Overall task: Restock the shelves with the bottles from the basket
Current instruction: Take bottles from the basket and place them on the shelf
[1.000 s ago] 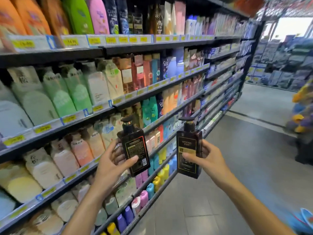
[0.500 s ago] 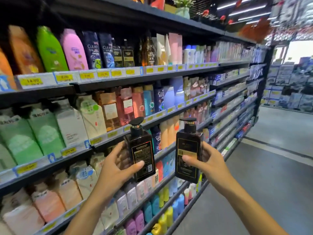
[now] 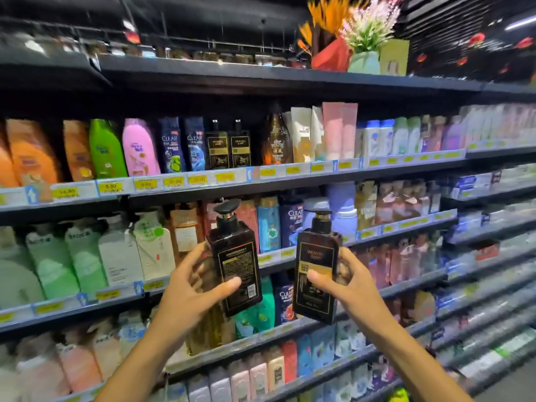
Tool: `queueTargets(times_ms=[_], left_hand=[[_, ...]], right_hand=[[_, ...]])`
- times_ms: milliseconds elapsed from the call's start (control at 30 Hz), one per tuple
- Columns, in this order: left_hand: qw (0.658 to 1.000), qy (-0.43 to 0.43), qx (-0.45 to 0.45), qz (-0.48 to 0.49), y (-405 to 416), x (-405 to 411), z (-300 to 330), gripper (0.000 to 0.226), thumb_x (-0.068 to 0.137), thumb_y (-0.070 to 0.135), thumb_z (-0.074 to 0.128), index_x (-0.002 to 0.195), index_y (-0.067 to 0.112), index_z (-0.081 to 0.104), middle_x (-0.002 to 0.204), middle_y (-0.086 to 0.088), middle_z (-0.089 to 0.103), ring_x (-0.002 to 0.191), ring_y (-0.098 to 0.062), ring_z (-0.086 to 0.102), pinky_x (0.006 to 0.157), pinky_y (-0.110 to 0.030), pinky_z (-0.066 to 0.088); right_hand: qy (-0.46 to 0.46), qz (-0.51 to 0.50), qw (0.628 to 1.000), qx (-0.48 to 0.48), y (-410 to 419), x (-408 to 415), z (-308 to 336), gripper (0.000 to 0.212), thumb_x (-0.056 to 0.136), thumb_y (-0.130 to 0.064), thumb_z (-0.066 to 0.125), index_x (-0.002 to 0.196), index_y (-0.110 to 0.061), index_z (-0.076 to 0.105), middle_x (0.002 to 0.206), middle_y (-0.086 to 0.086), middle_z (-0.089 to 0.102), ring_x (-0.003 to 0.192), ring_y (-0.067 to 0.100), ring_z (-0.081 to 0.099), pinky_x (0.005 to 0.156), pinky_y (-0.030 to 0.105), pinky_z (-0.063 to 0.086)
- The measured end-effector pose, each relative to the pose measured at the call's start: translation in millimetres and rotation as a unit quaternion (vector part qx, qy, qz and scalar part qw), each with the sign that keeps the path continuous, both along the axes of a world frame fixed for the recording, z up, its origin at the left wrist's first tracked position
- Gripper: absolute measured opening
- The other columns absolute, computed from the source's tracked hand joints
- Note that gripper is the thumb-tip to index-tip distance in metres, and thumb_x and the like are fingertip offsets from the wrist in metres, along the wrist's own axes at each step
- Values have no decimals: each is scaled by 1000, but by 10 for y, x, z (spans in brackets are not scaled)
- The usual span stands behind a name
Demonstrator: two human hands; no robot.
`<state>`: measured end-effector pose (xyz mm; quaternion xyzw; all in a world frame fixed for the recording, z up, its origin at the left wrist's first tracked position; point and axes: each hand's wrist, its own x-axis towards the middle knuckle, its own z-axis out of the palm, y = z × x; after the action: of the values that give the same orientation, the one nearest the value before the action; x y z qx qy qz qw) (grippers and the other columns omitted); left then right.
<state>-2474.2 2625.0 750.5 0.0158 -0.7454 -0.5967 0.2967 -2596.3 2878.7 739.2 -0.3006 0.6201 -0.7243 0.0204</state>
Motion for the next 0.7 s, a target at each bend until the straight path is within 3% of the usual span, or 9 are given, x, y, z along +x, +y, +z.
queueTargets(times_ms=[133, 267, 367, 467, 533, 600, 700], left_hand=[[999, 7, -2, 32, 59, -148, 109, 88, 64, 31, 91, 140, 44, 49, 139, 16, 61, 127, -1, 57, 115, -37, 42], [997, 4, -20, 68, -25, -296, 161, 82, 66, 31, 92, 136, 43, 53, 131, 20, 66, 123, 0, 60, 112, -38, 45], [996, 18, -33, 85, -202, -411, 207, 80, 67, 27, 90, 137, 39, 54, 130, 18, 67, 123, -3, 61, 110, -38, 47], [993, 38, -45, 100, -337, -508, 273, 69, 65, 22, 87, 125, 41, 59, 119, 21, 71, 115, -2, 66, 97, -24, 53], [993, 45, -37, 106, -473, -582, 319, 70, 65, 21, 88, 126, 38, 59, 119, 20, 72, 115, -3, 66, 93, -19, 54], [992, 46, -43, 113, -634, -647, 358, 78, 68, 27, 94, 136, 33, 57, 128, 11, 69, 122, -9, 63, 104, -30, 51], [990, 57, -48, 123, -824, -738, 392, 77, 68, 23, 94, 135, 29, 58, 127, 5, 71, 120, -14, 66, 106, -36, 49]], right_hand=[[-13, 37, 999, -37, -166, -318, 40, 38, 86, -4, 70, 122, -5, 56, 106, 7, 77, 96, 17, 73, 78, 21, 57], [-28, 69, 995, -66, -433, -577, 164, 30, 88, 0, 66, 115, -6, 54, 95, 6, 78, 84, 14, 73, 71, 24, 59], [-12, 94, 992, -81, -658, -710, 314, 40, 80, -2, 77, 112, -10, 54, 94, 11, 78, 82, 16, 73, 67, 23, 57], [27, 92, 993, -72, -876, -844, 485, 49, 76, -5, 81, 117, -3, 53, 101, 9, 77, 87, 15, 73, 72, 23, 58], [74, 73, 993, -50, -1002, -944, 628, 45, 75, -12, 86, 113, -8, 61, 102, 5, 76, 93, 17, 72, 81, 28, 58], [109, 67, 991, -35, -1107, -1034, 773, 36, 75, -12, 87, 105, -17, 68, 99, 1, 77, 91, 16, 73, 81, 25, 56], [143, 71, 987, -34, -1244, -1161, 957, 37, 73, 3, 83, 105, -9, 71, 97, 2, 79, 85, 11, 73, 76, 19, 55]])
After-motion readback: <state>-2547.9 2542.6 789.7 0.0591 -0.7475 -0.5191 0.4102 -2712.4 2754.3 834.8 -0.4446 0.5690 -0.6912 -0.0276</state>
